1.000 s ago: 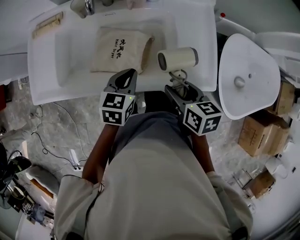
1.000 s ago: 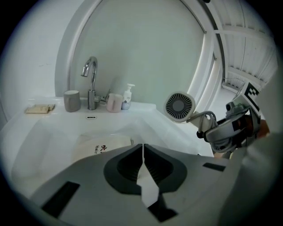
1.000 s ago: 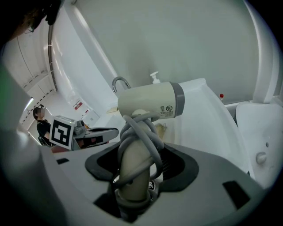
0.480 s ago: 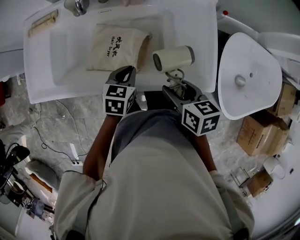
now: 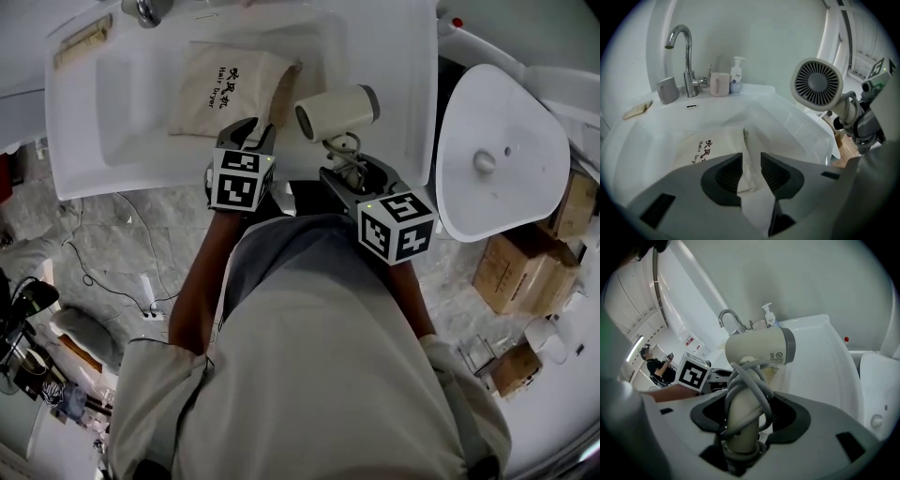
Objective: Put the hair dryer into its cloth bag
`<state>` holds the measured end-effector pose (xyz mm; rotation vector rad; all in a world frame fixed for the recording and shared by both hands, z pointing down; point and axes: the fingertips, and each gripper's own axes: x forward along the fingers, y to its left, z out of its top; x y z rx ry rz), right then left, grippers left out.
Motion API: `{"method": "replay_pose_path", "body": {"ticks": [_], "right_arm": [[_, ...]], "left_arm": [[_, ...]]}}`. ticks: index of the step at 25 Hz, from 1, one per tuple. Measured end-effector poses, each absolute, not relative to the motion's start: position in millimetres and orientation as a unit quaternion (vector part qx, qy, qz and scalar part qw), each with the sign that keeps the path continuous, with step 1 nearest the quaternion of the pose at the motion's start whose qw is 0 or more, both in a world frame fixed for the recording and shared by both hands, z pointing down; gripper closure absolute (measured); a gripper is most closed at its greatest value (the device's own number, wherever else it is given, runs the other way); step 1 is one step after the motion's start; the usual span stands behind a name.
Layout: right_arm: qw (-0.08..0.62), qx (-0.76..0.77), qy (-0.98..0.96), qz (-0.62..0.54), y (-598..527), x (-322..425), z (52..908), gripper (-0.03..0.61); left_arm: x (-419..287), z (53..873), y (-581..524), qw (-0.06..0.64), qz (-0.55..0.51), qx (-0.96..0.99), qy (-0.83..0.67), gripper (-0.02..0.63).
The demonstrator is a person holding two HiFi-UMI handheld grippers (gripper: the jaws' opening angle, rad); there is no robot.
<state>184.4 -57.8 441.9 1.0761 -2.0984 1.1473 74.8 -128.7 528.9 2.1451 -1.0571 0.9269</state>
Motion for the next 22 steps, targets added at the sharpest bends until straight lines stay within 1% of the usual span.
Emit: {"method": "replay_pose_path", "body": {"ticks": [2,5,14,15,18,22], "right_arm": [[0.262,0.388,-0.776,0.424,-58.2,188.0,445.1,0.328],[0.267,0.375,-0.778,0.426,-59.4,196.1,449.8,0.328],[0.269,0.355,-0.781,0.437,-68.3,217.5,456.1,0.328],[0.271,0.354,-0.781,0.438,-69.2,218.1,457.4,0.328],[0.273,0.356,-0.779,0.439,-71.8,219.7,461.0,0.327],[0.271,0.369,-0.773,0.440,-73.7,218.4,462.8,0.328]], "left_arm": [[77.8,534.6,-131.0,0.283,0.364,0.794,-0.397,0.477],[82.2,543.7,-133.7,0.282,0.386,0.782,-0.401,0.459],[77.5,570.3,-143.1,0.279,0.447,0.738,-0.422,0.454],[76.6,570.7,-143.5,0.281,0.449,0.737,-0.420,0.459],[74.1,566.5,-145.9,0.296,0.437,0.737,-0.422,0.537],[68.7,563.0,-147.4,0.311,0.422,0.741,-0.418,0.549]]}}
